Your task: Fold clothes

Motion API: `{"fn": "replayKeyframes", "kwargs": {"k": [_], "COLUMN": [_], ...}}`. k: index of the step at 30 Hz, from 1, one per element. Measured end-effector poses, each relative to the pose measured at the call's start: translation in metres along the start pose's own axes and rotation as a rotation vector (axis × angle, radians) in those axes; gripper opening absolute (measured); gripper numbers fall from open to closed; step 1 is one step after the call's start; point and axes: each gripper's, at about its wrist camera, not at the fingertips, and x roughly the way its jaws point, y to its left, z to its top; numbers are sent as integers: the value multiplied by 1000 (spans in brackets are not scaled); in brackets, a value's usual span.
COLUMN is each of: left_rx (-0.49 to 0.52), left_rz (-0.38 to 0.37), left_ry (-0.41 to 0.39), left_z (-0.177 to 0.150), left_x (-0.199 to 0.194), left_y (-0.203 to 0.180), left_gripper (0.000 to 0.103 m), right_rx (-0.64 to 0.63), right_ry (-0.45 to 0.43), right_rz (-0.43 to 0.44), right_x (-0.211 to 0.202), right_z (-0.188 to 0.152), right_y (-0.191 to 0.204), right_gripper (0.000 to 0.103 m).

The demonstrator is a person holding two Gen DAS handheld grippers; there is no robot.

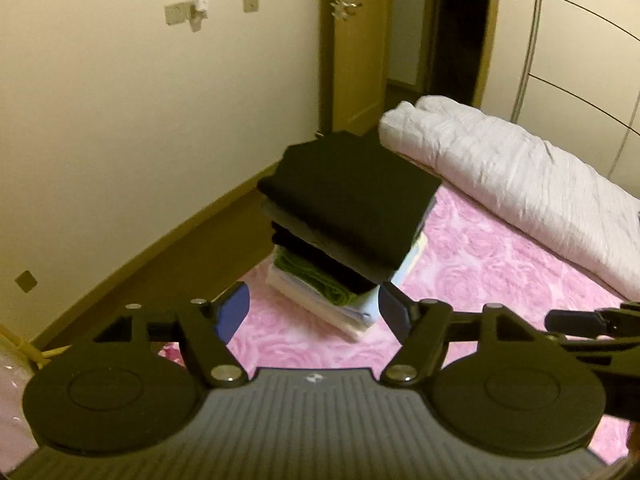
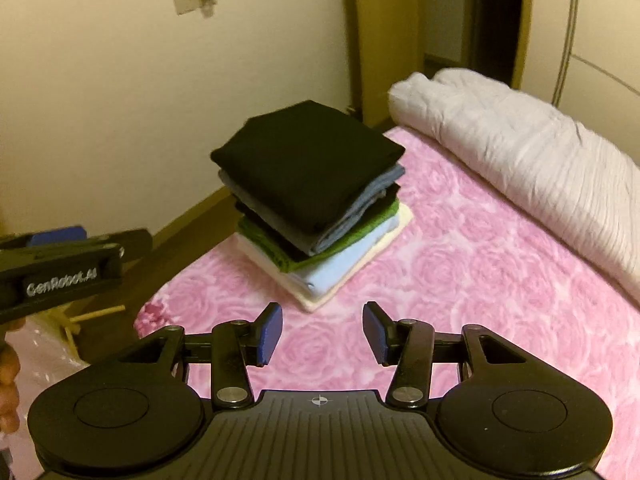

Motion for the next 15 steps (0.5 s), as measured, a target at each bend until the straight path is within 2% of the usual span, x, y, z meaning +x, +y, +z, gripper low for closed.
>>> {"fn": "replayKeyframes", "kwargs": {"k": [2,8,12,15], "left_rx": [6,2,7,-13], "left_rz": [-17,-13,-6,33], "left_ry": [15,97,126,128], "left_z": [1,-11,-20,-28], "left_x": [9,31,37,36], "left_y": [2,-4,-16,-27], "left_gripper": [68,66,65,65], "right_rx": [16,-33,-54,-74], "right_ry": [9,65,88,109], "right_rz": [1,-86,-60,-43], "right_x": [7,30,38,44], "right_z": [4,5,0,-5], "right_y": [-1,0,-6,-13], "right_gripper": [48,49,49,49]}}
